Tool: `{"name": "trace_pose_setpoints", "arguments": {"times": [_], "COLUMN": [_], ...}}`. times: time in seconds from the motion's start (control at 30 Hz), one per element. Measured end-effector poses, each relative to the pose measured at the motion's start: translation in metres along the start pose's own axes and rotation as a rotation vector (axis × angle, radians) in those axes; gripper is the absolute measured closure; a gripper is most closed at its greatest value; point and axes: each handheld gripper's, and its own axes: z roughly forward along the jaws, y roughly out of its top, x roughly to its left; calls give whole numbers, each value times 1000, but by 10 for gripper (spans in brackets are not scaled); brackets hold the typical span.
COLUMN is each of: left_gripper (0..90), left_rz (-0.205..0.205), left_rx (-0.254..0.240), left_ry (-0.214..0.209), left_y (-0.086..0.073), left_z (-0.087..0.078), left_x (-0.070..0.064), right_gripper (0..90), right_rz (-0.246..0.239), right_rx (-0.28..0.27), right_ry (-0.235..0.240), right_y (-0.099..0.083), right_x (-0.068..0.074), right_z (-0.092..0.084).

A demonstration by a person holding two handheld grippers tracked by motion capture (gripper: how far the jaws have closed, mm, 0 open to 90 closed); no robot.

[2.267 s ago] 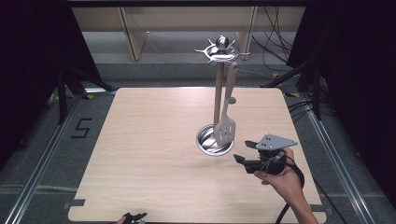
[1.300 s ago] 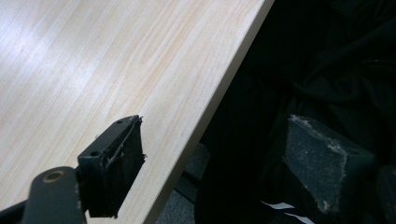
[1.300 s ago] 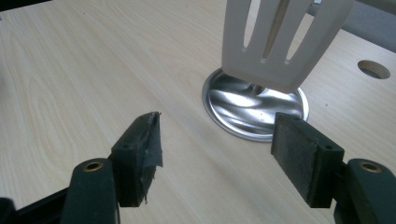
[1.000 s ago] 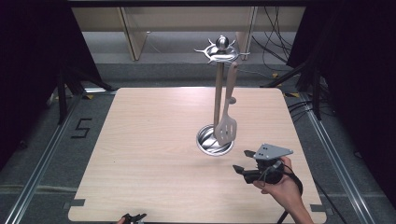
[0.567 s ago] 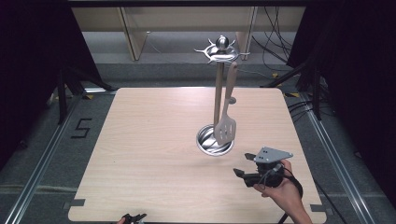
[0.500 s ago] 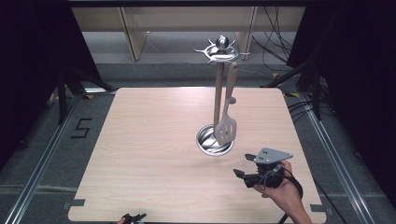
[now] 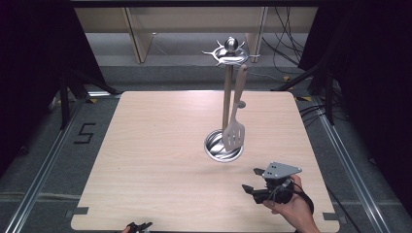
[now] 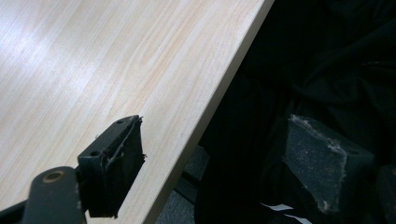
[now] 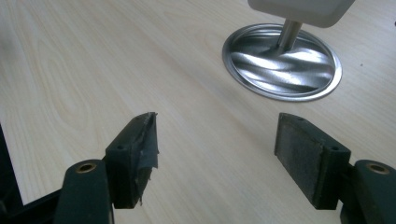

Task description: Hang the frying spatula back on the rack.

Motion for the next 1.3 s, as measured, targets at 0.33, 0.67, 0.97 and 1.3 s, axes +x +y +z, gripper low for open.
{"name": "trace_pose_setpoints", "arguments": {"times": [0.33, 0.67, 0.97, 1.3], "left_gripper": [191, 191, 191, 191], "left_rz": [9, 1, 2, 3], "left_rx": [11, 7, 10, 10], "left_ry": [9, -10, -2, 0], "left_y": [0, 0, 0, 0], "left_z": [0, 0, 1, 0], "left_x": [0, 0, 0, 0], "right_gripper": [299, 249, 226, 227], "right_rz": [3, 22, 32, 29], "right_rx": [15, 15, 19, 15], "right_ry": [26, 6, 9, 2], "right_y": [-13, -25, -31, -36], "right_x": [2, 7, 12, 11], "right_z": [-1, -4, -5, -6]}}
